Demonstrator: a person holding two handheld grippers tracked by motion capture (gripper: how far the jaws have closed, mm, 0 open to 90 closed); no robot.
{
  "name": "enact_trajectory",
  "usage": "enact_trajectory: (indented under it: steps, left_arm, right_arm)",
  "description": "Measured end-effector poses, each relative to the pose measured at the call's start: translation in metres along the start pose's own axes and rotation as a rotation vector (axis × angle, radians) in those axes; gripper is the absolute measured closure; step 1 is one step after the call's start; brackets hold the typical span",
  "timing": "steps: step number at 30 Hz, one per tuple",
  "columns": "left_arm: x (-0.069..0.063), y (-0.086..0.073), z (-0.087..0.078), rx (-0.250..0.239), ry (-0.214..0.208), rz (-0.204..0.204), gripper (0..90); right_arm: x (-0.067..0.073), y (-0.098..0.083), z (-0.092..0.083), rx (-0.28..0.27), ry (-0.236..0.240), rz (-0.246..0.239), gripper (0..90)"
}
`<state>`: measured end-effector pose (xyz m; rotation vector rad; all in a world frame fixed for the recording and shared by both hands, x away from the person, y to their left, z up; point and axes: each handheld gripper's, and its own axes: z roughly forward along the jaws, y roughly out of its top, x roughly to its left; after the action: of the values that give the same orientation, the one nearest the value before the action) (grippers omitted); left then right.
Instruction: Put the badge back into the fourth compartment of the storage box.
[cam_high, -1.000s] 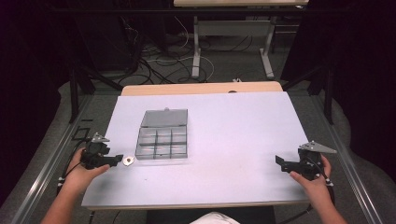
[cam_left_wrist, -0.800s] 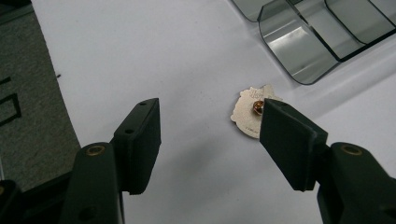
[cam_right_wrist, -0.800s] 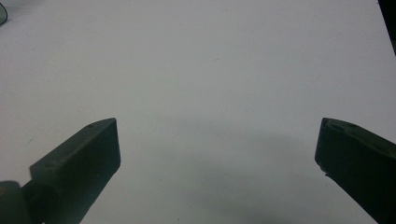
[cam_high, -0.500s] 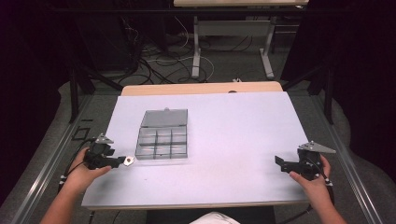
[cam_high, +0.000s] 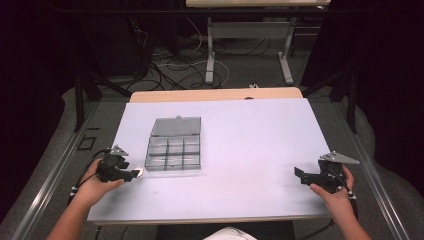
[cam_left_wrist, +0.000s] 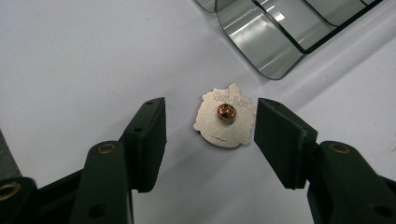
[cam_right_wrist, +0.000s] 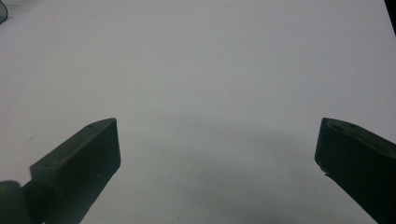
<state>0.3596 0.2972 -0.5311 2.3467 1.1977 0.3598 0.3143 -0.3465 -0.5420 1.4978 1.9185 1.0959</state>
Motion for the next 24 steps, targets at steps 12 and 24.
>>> enact_trajectory:
  steps: [12,24]
  left_arm:
    - [0.0,0.0,0.008,0.016,-0.014,-0.005,45.4]
    - [-0.001,0.002,0.015,0.018,-0.024,-0.009,47.6]
  right_arm:
    - [0.0,0.0,0.0,0.002,0.001,0.002,0.0]
    - [0.0,0.0,0.0,0.009,0.005,0.002,0.2]
